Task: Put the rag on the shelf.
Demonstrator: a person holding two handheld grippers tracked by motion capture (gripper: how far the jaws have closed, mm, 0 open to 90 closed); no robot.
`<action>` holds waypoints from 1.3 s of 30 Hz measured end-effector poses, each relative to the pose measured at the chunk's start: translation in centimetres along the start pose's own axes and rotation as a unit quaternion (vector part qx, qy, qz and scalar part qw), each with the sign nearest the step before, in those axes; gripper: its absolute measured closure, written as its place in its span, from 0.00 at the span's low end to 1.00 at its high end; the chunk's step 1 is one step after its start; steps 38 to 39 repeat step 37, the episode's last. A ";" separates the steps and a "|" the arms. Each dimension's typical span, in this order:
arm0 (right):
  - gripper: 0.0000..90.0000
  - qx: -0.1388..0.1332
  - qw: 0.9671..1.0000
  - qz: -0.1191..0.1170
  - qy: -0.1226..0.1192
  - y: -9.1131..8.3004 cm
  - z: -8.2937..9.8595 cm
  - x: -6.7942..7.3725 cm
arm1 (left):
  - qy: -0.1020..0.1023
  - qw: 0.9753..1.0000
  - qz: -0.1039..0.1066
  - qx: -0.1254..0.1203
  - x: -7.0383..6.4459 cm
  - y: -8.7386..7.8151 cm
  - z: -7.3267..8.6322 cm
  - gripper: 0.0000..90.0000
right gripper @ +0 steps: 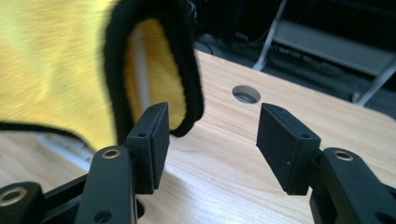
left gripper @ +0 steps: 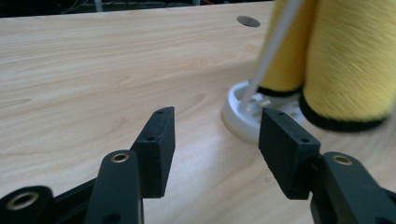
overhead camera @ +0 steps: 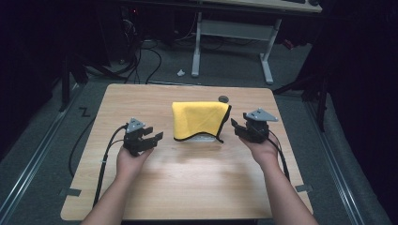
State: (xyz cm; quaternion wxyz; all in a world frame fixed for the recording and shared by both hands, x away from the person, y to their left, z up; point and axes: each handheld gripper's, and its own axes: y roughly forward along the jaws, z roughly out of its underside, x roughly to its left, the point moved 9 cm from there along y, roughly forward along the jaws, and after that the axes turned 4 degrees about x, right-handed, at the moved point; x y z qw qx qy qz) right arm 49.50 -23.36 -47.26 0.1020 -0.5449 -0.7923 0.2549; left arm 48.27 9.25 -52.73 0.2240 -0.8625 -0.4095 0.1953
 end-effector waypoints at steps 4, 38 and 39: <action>0.48 0.011 1.000 0.000 0.000 -1.5 1.3 0.8 | 0.014 1.000 0.007 -0.003 -1.0 -1.8 1.2 0.51; 0.51 0.039 0.999 0.020 0.002 -6.6 13.9 6.7 | 0.051 0.994 0.056 0.084 -6.1 -6.7 11.9 0.47; 0.51 0.039 0.999 0.020 0.002 -6.6 13.9 6.7 | 0.051 0.994 0.056 0.084 -6.1 -6.7 11.9 0.47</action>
